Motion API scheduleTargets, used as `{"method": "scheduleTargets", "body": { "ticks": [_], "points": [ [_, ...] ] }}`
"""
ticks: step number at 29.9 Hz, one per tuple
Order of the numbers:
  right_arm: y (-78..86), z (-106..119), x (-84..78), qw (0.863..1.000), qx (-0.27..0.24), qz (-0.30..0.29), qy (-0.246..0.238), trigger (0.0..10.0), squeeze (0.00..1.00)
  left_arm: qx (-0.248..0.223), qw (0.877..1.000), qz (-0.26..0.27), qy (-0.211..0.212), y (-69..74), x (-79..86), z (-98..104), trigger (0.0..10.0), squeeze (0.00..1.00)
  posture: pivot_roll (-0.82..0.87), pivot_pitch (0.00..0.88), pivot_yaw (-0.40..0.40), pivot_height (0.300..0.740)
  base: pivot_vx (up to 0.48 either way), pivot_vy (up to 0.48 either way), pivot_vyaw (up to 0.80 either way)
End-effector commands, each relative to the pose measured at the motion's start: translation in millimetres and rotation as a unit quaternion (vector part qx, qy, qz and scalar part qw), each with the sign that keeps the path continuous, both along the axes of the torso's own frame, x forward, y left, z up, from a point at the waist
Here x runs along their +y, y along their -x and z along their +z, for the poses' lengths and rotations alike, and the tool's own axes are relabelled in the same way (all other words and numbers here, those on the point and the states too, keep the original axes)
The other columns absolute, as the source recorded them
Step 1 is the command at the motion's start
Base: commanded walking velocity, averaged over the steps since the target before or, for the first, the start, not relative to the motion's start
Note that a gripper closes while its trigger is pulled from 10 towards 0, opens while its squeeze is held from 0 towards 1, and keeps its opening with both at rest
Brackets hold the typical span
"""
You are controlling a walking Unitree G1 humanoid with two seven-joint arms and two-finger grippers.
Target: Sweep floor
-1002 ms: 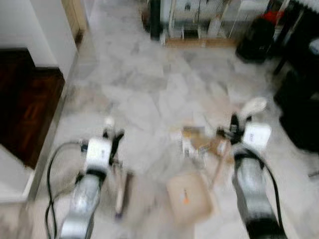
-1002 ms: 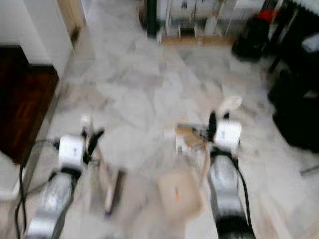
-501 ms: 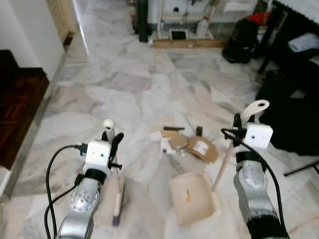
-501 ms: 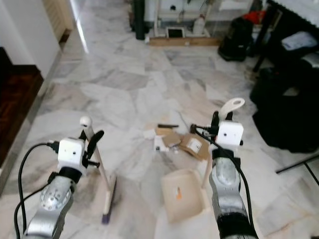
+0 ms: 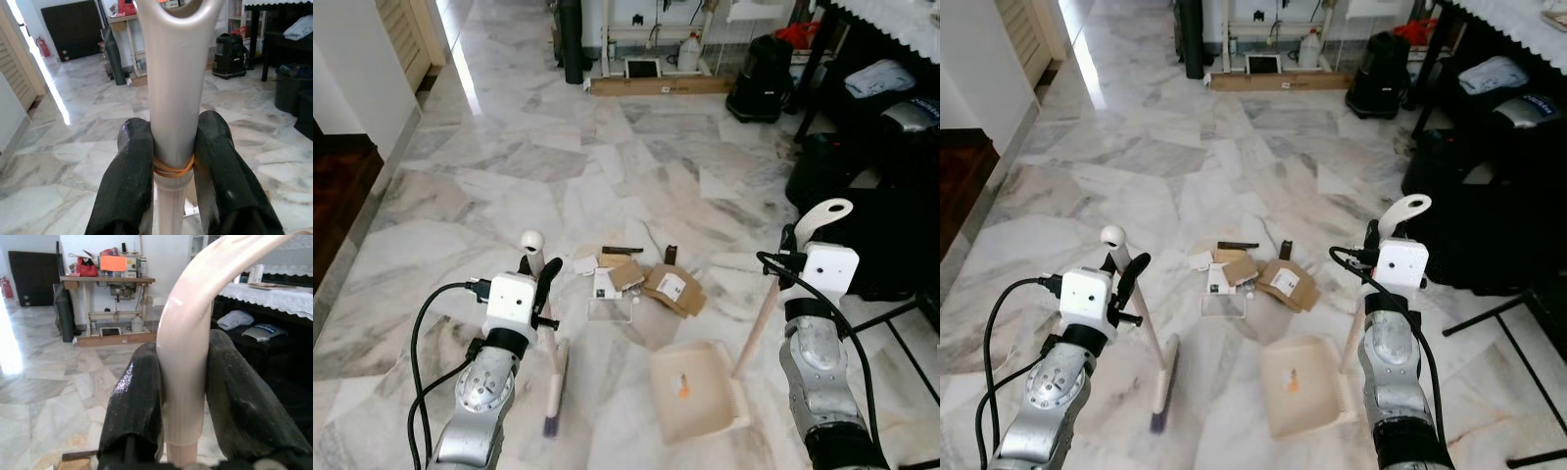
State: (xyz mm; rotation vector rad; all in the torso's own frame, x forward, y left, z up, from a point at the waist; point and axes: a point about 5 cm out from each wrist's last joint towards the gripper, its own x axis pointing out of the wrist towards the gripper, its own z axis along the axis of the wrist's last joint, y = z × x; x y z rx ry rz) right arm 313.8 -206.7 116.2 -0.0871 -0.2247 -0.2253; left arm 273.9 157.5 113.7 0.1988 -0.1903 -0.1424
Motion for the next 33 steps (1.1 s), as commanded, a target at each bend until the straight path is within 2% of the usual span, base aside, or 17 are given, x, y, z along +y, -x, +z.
{"method": "scheduleTargets", "body": {
  "ticks": [1,14,26,33],
  "points": [
    [-4.8,7,1.1,1.0,-0.012,-0.005,0.0,10.0,0.0,-0.015,1.0,0.004,-0.003,0.1,2.7,5,10.0,0.0,0.02,0.103,-0.033,0.74,0.0,0.0,0.0],
    [-13.7,-7,-5.5,0.999,0.019,-0.032,-0.035,10.0,0.0,-0.014,1.0,0.007,-0.002,0.0,3.8,4,10.0,0.0,0.01,0.106,-0.035,0.74,0.0,0.0,0.0],
    [-17.6,-24,-7.4,0.997,0.065,-0.041,-0.023,10.0,0.0,-0.012,1.0,0.007,0.0,2.1,4.4,3,10.0,0.0,0.02,0.115,-0.039,0.74,0.0,0.0,0.0],
    [-20.5,-24,-19.6,0.996,0.071,-0.054,-0.013,10.0,0.0,-0.011,1.0,0.004,0.003,2.3,3.1,2,10.0,0.0,0.02,0.12,-0.04,0.74,0.0,0.0,0.0]
  ]
}}
